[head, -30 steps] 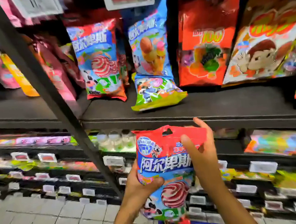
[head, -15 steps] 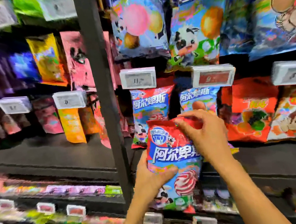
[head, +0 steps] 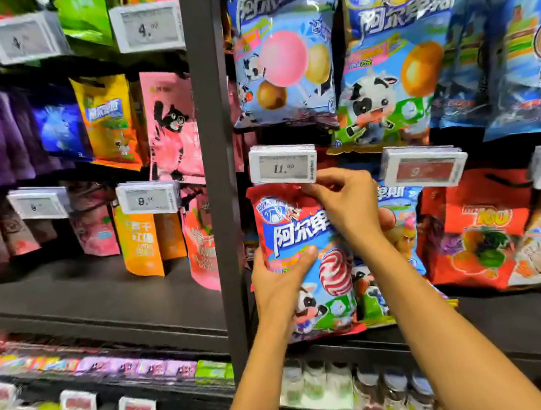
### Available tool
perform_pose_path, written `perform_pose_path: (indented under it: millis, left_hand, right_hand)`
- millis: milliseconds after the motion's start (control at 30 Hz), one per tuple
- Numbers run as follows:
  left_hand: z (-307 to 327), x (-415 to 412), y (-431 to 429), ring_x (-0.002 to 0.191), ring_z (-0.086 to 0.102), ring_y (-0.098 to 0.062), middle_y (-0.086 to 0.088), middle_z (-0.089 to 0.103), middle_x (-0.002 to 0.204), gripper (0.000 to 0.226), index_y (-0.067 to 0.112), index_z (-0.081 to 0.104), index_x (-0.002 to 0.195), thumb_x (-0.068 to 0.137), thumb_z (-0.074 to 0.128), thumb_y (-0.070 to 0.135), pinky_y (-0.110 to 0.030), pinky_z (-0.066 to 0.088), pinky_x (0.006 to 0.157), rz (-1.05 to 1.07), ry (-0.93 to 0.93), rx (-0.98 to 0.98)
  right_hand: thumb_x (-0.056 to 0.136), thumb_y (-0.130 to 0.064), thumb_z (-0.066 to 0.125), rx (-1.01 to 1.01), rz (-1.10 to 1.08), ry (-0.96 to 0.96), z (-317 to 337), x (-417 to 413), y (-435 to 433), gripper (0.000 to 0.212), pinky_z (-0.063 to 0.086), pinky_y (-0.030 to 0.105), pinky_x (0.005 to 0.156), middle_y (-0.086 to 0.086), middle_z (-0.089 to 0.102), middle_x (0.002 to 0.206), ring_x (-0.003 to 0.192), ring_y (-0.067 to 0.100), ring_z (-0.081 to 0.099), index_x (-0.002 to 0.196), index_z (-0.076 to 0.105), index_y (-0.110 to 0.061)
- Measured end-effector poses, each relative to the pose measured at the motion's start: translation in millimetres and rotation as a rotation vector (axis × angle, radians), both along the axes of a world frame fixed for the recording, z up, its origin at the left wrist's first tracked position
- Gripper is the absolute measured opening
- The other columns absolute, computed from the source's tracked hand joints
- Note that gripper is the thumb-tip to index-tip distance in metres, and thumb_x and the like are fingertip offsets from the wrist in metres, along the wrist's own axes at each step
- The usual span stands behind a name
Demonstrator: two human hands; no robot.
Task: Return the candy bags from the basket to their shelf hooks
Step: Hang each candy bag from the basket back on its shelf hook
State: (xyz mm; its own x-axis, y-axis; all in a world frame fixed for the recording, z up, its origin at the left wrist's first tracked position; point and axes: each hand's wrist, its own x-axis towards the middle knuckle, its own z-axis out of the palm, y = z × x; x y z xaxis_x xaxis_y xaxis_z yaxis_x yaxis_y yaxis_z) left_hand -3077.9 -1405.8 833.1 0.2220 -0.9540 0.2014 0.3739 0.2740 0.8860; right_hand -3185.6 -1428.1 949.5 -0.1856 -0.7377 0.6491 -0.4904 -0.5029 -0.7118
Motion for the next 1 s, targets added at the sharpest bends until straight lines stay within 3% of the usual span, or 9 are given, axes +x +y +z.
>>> perform_pose_path:
  millis: [133, 300, 467, 700, 833, 900, 1000]
  left_hand:
    - [10, 0, -6, 0.085, 0.075, -0.025, -0.004, 0.077, 0.096, 0.067, 0.018, 0.061, 0.110, 0.051, 0.092, 0.031, -0.036, 0.061, 0.068, -0.030, 0.030, -0.002]
    - [13, 3, -13, 0.084, 0.075, -0.021, 0.000, 0.077, 0.096, 0.058, 0.021, 0.059, 0.109, 0.061, 0.092, 0.021, -0.032, 0.061, 0.067, -0.003, 0.001, -0.017]
    - [7, 3, -10, 0.083, 0.075, -0.021, 0.002, 0.077, 0.096, 0.072, 0.023, 0.060, 0.108, 0.046, 0.092, 0.041, -0.028, 0.060, 0.064, 0.006, 0.030, -0.021]
    - [6, 5, -8, 0.083, 0.075, -0.023, 0.001, 0.077, 0.097, 0.076, 0.025, 0.061, 0.109, 0.042, 0.093, 0.044, -0.034, 0.061, 0.066, 0.027, 0.057, -0.021]
    - [2, 5, -7, 0.086, 0.075, -0.023, 0.000, 0.076, 0.100, 0.078, 0.023, 0.060, 0.112, 0.044, 0.092, 0.041, -0.034, 0.061, 0.067, 0.035, 0.062, -0.050]
    - [1, 5, -6, 0.086, 0.075, -0.023, 0.000, 0.076, 0.100, 0.079, 0.021, 0.059, 0.114, 0.045, 0.092, 0.041, -0.031, 0.060, 0.066, 0.047, 0.058, -0.064]
    - [1, 4, -6, 0.087, 0.074, -0.022, 0.000, 0.076, 0.101, 0.078, 0.019, 0.059, 0.113, 0.048, 0.096, 0.039, -0.028, 0.060, 0.067, 0.093, 0.025, -0.099]
  right_hand:
    - [0.081, -0.014, 0.074, -0.058, -0.073, -0.081, 0, 7, -13, 0.012, 0.058, 0.034, 0.075, 0.000, 0.077, 0.087, 0.075, 0.005, 0.068, 0.092, 0.079, -0.015]
    - [0.081, -0.021, 0.074, -0.063, -0.125, -0.134, -2, 14, -25, 0.014, 0.056, 0.044, 0.076, 0.003, 0.077, 0.090, 0.085, 0.020, 0.072, 0.094, 0.079, -0.018]
    - [0.080, -0.029, 0.076, -0.046, -0.104, -0.061, -5, 12, -26, 0.024, 0.056, 0.043, 0.077, 0.004, 0.076, 0.097, 0.090, 0.019, 0.070, 0.102, 0.078, -0.020]
    - [0.078, -0.019, 0.076, -0.142, -0.100, -0.014, 2, 16, -14, 0.019, 0.054, 0.045, 0.074, 0.003, 0.077, 0.089, 0.084, 0.023, 0.067, 0.097, 0.079, -0.019]
    - [0.078, -0.023, 0.076, -0.149, -0.094, 0.010, 1, 15, -10, 0.017, 0.053, 0.042, 0.070, 0.005, 0.077, 0.085, 0.082, 0.022, 0.065, 0.095, 0.079, -0.019]
    - [0.077, -0.022, 0.077, -0.175, -0.102, 0.003, 0, 16, -9, 0.016, 0.052, 0.040, 0.068, 0.006, 0.076, 0.081, 0.078, 0.021, 0.063, 0.092, 0.080, -0.018]
    - [0.077, -0.015, 0.078, -0.199, -0.053, -0.064, -1, 17, -13, 0.016, 0.048, 0.030, 0.070, -0.007, 0.071, 0.078, 0.079, 0.012, 0.058, 0.093, 0.080, -0.015]
